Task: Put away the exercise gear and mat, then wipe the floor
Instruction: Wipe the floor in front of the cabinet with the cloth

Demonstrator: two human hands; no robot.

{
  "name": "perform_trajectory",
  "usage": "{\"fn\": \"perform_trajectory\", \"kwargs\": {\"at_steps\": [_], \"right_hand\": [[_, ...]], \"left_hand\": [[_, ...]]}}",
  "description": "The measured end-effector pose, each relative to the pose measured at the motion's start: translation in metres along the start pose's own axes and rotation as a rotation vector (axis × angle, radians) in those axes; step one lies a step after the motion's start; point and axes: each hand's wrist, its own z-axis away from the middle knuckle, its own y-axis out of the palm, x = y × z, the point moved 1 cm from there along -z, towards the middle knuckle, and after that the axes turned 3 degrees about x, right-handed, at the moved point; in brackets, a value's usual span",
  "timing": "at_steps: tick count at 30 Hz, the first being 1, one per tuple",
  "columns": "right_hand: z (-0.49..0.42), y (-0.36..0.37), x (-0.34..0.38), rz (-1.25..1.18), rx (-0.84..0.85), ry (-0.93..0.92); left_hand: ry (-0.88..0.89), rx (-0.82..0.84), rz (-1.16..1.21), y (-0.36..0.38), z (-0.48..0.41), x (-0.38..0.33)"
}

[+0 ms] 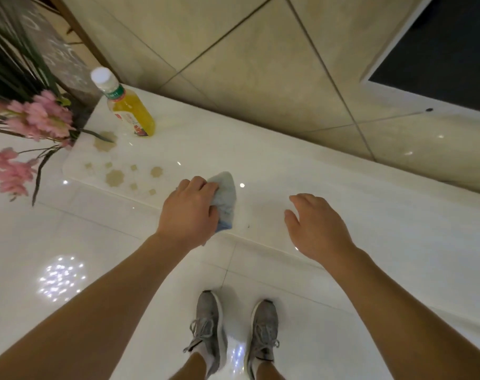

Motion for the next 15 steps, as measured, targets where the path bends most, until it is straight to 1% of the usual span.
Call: {"fn": "perform_trajectory", "kwargs": {"at_steps": [5, 15], "right_hand": [[0.026, 0.005, 0.018, -0.008, -0.011, -0.028], [0.084, 0.057, 0.092, -0.027, -0.027, -0.007]], "left_hand": [[-0.059, 0.011, 0.018, -0.015, 0.041, 0.006], [-0.033, 0.022, 0.040, -0.015, 0.123, 0.068]]}}
